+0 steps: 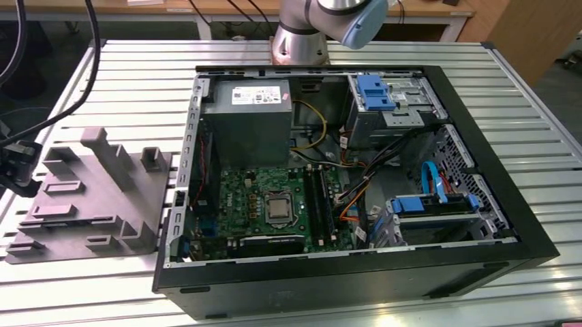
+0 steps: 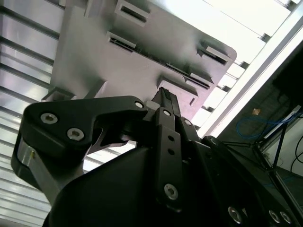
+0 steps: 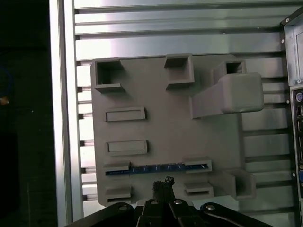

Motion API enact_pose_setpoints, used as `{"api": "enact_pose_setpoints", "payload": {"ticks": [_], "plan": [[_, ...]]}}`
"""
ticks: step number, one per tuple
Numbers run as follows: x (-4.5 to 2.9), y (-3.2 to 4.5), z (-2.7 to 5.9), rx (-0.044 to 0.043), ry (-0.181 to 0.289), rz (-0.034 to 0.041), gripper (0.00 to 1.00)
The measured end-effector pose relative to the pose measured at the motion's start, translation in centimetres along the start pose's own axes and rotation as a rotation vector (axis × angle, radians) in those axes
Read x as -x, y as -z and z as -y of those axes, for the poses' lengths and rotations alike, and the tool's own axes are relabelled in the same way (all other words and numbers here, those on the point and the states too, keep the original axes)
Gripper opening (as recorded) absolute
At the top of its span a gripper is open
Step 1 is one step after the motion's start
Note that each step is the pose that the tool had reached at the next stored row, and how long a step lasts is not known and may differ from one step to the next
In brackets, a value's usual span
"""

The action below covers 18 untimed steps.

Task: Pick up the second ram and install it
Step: 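Reach for the second ram, then pick up the second ram and move it above second insertion slot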

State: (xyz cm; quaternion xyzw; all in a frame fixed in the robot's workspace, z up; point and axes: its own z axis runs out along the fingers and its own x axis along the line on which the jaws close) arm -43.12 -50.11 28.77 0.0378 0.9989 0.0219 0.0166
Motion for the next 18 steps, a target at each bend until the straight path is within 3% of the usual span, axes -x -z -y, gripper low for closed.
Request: {"api": "enact_pose_setpoints", "payload": {"ticks": [9, 18], "plan": [[-0.03, -1.25, 0.22, 0.0, 0.0, 0.0, 0.1], [-0.02, -1.27, 0.23, 0.0, 0.0, -0.0001, 0.1]]}}
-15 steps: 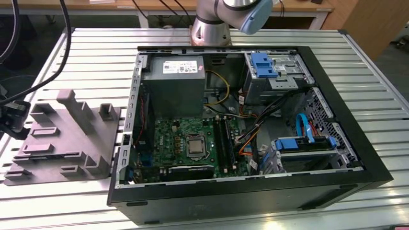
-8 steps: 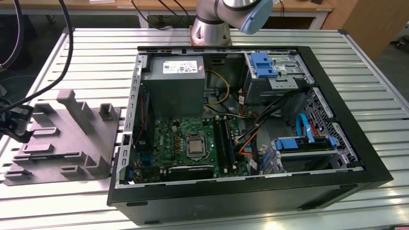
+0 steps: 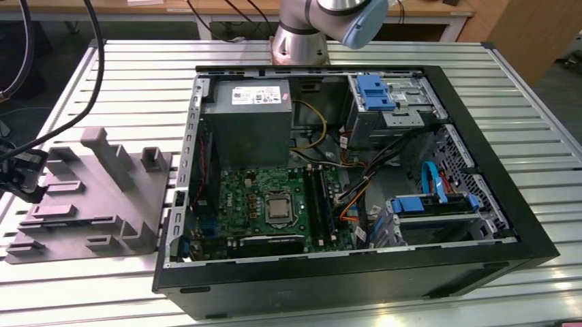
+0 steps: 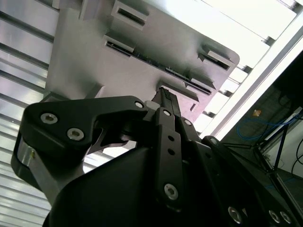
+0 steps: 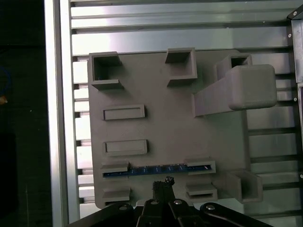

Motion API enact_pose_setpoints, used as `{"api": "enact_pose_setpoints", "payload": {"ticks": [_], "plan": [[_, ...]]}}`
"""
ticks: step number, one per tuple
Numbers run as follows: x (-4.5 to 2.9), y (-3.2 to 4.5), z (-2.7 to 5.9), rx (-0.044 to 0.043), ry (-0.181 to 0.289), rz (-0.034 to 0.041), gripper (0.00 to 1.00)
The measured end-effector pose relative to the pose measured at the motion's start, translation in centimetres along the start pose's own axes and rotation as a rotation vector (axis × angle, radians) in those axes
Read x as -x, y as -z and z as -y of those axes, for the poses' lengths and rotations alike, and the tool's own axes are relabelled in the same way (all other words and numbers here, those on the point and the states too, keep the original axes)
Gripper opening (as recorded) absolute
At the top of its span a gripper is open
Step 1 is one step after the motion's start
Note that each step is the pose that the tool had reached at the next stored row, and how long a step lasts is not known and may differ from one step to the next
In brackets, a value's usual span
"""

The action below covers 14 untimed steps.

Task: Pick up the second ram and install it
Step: 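Pick up the second ram and move it above second insertion slot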

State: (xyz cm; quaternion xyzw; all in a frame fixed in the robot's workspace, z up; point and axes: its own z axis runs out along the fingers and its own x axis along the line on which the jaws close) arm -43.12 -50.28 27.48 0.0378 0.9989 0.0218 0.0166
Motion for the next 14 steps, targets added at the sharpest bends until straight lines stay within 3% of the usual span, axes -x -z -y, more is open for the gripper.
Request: {"api": "enact_pose_setpoints", "payload": {"ticks": [7, 14], "plan": [[0.0, 0.0, 0.0, 0.0005, 0.016, -0.0007, 0.1], [0.0, -0.02, 0.0, 0.0035, 0.112, -0.005, 0.1]]}}
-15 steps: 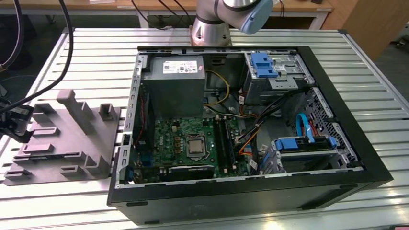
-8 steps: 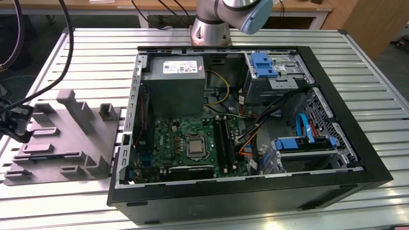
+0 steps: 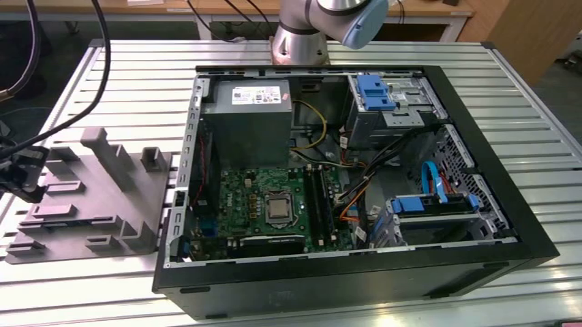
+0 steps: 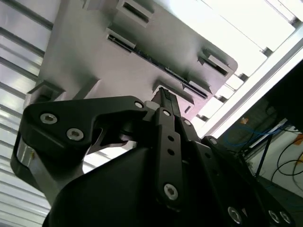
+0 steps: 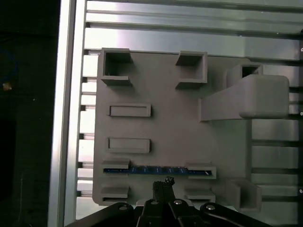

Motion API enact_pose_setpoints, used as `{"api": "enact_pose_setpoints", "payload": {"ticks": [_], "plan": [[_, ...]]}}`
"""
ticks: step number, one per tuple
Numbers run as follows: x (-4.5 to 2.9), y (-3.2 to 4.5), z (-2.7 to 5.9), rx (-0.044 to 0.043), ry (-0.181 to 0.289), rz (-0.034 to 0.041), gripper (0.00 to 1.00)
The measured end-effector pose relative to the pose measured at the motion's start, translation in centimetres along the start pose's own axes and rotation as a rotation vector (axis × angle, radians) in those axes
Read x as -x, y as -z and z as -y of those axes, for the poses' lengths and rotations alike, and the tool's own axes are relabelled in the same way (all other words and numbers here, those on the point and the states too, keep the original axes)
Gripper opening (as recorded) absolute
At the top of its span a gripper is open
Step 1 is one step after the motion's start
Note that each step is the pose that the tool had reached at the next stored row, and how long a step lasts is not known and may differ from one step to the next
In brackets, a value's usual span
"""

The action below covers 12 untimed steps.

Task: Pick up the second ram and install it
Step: 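Pick up the second ram and move it above second insertion slot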

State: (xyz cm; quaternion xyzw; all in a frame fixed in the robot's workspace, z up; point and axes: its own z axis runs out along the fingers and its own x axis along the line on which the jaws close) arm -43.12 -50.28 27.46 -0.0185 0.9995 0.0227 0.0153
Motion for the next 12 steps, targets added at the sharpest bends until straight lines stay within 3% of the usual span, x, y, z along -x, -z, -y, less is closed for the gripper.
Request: {"api": "enact_pose_setpoints", "payload": {"ticks": [12], "plan": [[-0.01, -0.14, 0.01, 0.0066, 0.207, -0.0093, 0.1]]}}
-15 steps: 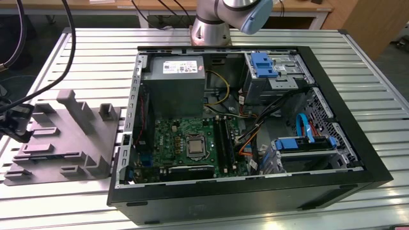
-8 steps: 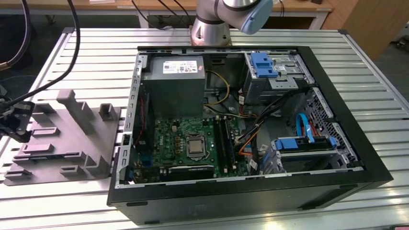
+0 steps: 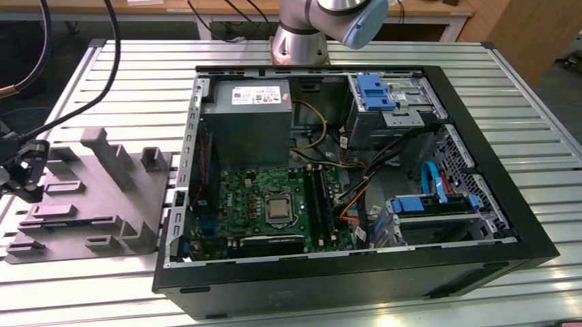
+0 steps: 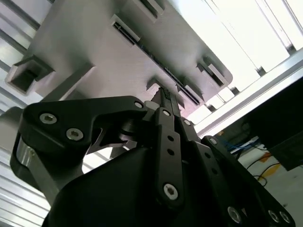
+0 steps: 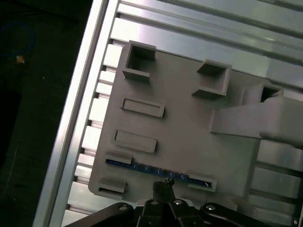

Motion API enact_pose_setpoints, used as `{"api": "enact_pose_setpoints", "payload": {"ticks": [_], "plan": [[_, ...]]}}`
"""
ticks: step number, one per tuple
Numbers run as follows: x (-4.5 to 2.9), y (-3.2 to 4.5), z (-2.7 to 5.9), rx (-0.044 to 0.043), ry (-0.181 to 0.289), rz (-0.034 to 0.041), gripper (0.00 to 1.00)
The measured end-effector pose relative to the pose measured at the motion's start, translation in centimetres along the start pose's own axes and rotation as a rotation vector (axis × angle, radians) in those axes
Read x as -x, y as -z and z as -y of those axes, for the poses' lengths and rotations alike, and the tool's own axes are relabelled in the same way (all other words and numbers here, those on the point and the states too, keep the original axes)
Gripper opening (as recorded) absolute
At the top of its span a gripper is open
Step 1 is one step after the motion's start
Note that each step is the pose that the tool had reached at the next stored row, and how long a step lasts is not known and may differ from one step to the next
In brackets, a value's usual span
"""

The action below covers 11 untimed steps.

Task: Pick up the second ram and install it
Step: 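Pick up the second ram and move it above second insertion slot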

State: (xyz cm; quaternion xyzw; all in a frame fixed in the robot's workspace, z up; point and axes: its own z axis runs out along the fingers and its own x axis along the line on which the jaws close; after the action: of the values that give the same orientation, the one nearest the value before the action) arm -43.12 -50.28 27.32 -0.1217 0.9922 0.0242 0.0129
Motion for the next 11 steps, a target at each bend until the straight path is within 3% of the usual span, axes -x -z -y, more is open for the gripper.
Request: {"api": "enact_pose_setpoints", "payload": {"ticks": [11], "plan": [[0.0, -0.18, 0.01, 0.0062, 0.199, -0.009, 0.1]]}}
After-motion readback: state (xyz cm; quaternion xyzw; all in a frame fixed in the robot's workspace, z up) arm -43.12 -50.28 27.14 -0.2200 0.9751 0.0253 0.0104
